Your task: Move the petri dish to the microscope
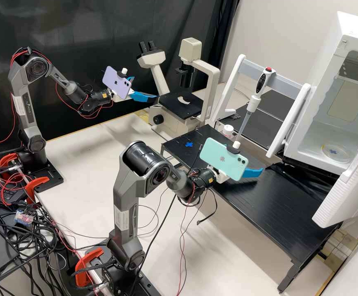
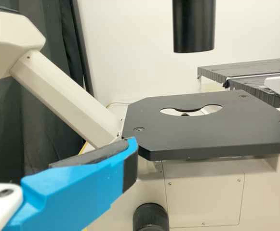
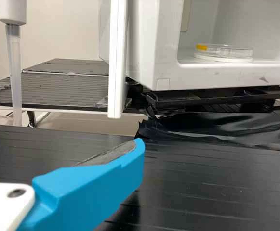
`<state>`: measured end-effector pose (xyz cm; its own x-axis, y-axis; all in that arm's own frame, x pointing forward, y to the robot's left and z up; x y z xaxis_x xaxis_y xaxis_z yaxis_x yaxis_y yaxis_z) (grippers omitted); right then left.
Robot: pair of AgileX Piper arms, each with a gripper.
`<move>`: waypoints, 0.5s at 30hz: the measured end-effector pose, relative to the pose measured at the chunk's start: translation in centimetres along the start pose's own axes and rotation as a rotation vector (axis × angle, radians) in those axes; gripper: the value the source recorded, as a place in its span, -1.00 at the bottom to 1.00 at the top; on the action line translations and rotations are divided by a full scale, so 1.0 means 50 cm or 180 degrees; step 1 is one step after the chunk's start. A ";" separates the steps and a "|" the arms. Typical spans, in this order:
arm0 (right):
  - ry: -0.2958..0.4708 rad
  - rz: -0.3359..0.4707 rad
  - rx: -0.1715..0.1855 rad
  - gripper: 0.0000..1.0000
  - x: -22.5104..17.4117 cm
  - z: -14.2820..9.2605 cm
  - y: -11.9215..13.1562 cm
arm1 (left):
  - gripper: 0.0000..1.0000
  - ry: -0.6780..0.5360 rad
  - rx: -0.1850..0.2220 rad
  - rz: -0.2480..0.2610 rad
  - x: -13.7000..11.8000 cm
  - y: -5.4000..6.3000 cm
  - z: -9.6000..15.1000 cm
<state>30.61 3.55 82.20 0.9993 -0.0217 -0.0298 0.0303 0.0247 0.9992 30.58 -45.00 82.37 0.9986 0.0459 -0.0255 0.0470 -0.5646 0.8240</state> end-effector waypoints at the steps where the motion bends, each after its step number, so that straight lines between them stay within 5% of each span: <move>1: 0.0000 0.0000 0.0000 1.00 0.000 0.000 0.000 | 1.00 0.0000 0.0000 0.0000 0.000 0.000 0.000; 15: -0.0056 0.0091 0.0047 1.00 0.003 0.011 0.017 | 1.00 0.0000 0.0000 0.0000 0.000 0.000 0.000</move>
<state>30.77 3.00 83.05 0.9992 -0.0389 -0.0008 0.0013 0.0108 0.9999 30.58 -45.00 82.37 0.9986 0.0459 -0.0255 0.0470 -0.5646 0.8240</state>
